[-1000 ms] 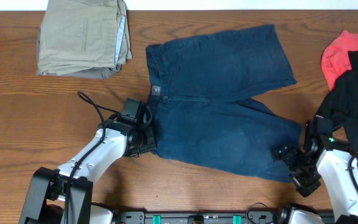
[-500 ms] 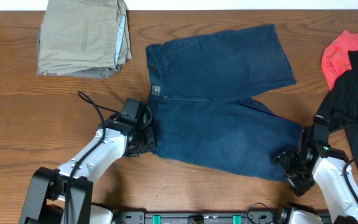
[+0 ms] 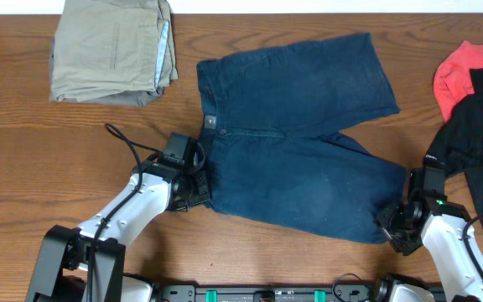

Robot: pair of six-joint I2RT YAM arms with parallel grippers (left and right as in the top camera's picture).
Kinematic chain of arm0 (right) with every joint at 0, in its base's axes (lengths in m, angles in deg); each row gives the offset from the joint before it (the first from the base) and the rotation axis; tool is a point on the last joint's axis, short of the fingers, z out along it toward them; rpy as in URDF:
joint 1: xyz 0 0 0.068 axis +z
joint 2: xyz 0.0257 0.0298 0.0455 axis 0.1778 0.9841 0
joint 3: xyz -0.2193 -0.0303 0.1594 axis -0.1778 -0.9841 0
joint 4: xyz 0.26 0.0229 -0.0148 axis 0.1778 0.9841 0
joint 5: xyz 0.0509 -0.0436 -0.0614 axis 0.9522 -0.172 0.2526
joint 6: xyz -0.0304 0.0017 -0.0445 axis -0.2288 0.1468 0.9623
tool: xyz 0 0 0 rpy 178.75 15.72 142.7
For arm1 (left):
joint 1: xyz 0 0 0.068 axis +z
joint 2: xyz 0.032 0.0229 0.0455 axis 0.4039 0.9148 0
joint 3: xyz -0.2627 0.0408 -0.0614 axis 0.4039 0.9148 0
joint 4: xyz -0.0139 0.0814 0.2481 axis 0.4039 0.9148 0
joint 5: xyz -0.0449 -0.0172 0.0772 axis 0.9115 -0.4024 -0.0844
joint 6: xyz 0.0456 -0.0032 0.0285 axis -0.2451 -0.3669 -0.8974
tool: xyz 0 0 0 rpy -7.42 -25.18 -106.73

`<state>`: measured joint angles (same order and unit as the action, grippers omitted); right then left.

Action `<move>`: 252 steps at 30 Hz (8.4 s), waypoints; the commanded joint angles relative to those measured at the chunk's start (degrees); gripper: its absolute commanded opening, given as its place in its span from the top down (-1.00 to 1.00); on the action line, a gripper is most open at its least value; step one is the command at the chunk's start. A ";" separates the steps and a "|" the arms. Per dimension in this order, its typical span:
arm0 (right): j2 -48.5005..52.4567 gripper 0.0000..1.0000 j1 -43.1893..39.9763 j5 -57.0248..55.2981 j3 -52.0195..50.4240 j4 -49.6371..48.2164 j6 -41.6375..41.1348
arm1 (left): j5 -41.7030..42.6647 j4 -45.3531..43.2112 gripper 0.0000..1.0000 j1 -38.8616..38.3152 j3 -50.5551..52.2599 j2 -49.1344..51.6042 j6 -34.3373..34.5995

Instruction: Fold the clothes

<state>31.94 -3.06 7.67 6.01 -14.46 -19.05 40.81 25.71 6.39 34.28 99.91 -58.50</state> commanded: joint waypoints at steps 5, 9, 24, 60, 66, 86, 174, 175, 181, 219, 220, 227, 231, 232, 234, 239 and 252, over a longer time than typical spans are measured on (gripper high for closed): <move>1.68 0.98 -0.79 6.38 -3.26 -1.60 -0.02 | -1.99 0.79 0.88 -0.17 1.18 0.81 0.13; 1.68 0.97 -0.79 7.58 -3.17 -1.57 -0.02 | -2.01 2.86 0.88 -0.17 1.16 -1.64 0.13; -1.97 0.98 -0.63 7.72 4.74 5.84 6.01 | -2.01 17.66 0.88 -0.17 1.14 -29.68 1.97; -13.51 0.98 -0.46 17.49 34.01 4.66 20.22 | -16.57 34.88 0.88 -0.17 -14.19 -48.48 5.07; -3.91 0.98 3.67 21.53 34.01 -7.65 21.14 | -19.30 34.88 0.88 -0.17 -13.68 -43.32 5.07; 17.44 0.98 12.50 17.79 34.01 -36.28 18.25 | -30.12 13.27 0.88 0.39 -13.66 -15.80 4.81; 40.04 0.98 24.92 6.54 35.10 -24.37 22.38 | -12.31 4.70 0.88 7.13 -13.05 12.02 2.45; 40.46 0.98 24.81 6.08 35.10 -23.96 21.70 | -12.52 4.94 0.88 7.13 -13.05 12.02 2.47; 39.93 0.98 23.69 -1.60 35.10 -18.49 14.95 | -17.40 9.62 0.88 7.15 -13.05 12.02 2.47; 22.08 0.86 36.50 10.12 41.40 -33.51 21.05 | -17.64 10.86 0.88 3.48 -12.90 -8.22 1.22; 23.45 0.85 36.81 12.20 41.40 -35.39 21.03 | -17.64 10.73 0.88 3.48 -12.87 -7.52 1.70; 34.53 0.86 39.52 24.06 41.51 -41.97 15.82 | -17.42 9.68 0.88 3.48 -12.87 -1.95 5.57; 39.95 0.85 40.76 33.11 41.51 -48.22 14.53 | -17.42 8.41 0.88 3.48 -12.83 0.98 5.57; 40.79 0.85 41.00 33.24 41.53 -48.70 13.79 | -17.42 8.11 0.88 3.48 -12.83 1.62 5.57; 42.58 0.85 41.31 33.22 41.72 -48.78 13.03 | -17.27 7.56 0.88 3.48 -12.83 3.21 5.77; 46.45 0.83 41.11 32.72 43.04 -48.63 11.74 | -16.90 6.19 0.88 3.48 -12.83 7.04 7.56; 49.35 0.81 37.07 23.58 49.40 -36.44 11.02 | -11.39 1.33 0.88 3.45 -12.76 12.44 7.65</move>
<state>80.79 34.99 34.99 53.92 -52.40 -7.57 28.00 27.89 9.89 20.75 111.21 -51.26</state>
